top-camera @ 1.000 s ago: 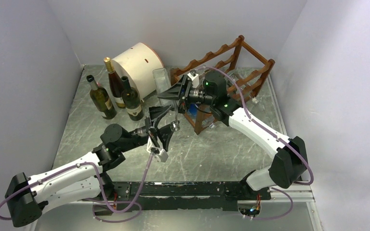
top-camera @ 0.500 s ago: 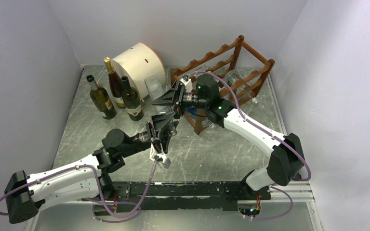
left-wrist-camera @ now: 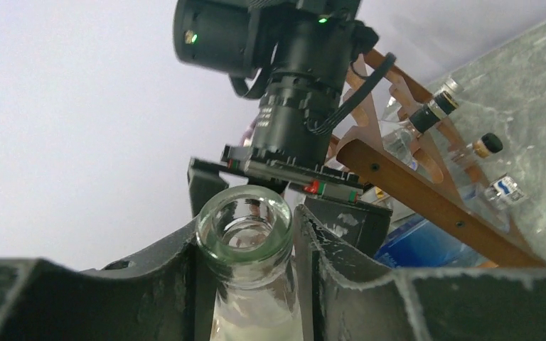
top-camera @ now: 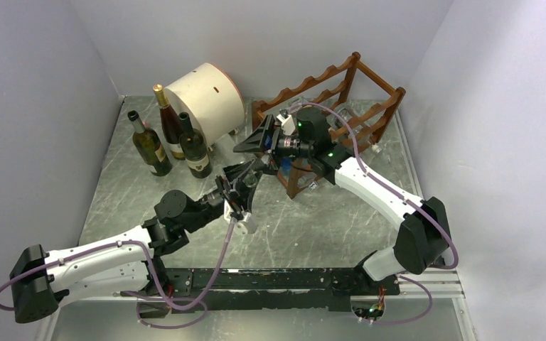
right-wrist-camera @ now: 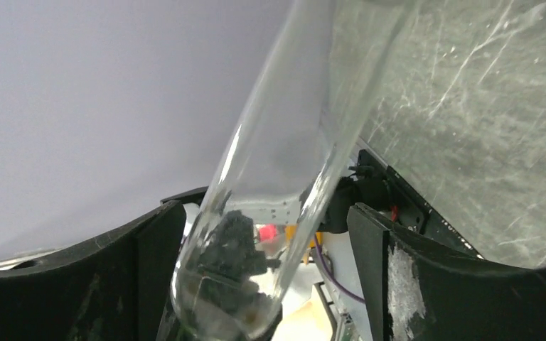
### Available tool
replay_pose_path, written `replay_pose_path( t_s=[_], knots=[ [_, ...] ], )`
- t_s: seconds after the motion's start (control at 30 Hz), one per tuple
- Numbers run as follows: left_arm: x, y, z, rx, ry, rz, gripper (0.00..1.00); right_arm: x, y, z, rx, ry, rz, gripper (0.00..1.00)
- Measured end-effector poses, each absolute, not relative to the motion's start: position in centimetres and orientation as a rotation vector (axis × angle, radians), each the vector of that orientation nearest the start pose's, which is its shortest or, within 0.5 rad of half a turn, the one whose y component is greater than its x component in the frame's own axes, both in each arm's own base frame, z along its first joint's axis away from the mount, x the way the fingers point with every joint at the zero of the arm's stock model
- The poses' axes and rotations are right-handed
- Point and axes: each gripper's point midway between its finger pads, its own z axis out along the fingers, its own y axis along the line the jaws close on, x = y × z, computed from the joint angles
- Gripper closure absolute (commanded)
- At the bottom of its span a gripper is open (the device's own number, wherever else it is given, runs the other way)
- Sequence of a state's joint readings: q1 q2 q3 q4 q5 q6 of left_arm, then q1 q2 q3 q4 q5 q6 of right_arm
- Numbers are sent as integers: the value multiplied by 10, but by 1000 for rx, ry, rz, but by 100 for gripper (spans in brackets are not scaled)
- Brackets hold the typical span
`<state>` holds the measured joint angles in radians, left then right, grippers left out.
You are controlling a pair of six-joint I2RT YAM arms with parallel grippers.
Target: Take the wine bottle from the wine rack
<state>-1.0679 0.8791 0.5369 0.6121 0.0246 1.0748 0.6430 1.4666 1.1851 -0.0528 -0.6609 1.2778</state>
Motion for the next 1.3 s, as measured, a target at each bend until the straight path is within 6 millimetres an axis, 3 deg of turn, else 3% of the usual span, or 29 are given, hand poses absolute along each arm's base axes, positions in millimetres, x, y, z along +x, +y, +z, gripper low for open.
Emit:
replay_pose_path(
  t_s=[0.23,0.43,0.57,0.67,0.77,0.9,1.1,1.3],
  knots=[
    [219,-282,357,952,827,-102,93,265,350,290,182,2323,1699,3],
    [246,-263,373,738,984,-139,93,288,329,304,116,2253,1502,0],
    [258,-254,381,614,1061,-180,93,303,310,340,46,2148,1338,0],
    [262,-255,382,549,1120,-231,93,308,293,381,-24,2030,1225,0],
    [268,-256,383,494,1189,-266,93,304,274,412,-75,1924,1126,0],
    [275,-258,386,425,1273,-296,93,286,241,435,-97,1812,1004,1],
    [273,-260,396,369,1342,-365,93,265,201,433,-73,1740,868,0],
    [271,-260,397,329,1408,-416,93,259,186,419,-90,1775,769,0]
  ],
)
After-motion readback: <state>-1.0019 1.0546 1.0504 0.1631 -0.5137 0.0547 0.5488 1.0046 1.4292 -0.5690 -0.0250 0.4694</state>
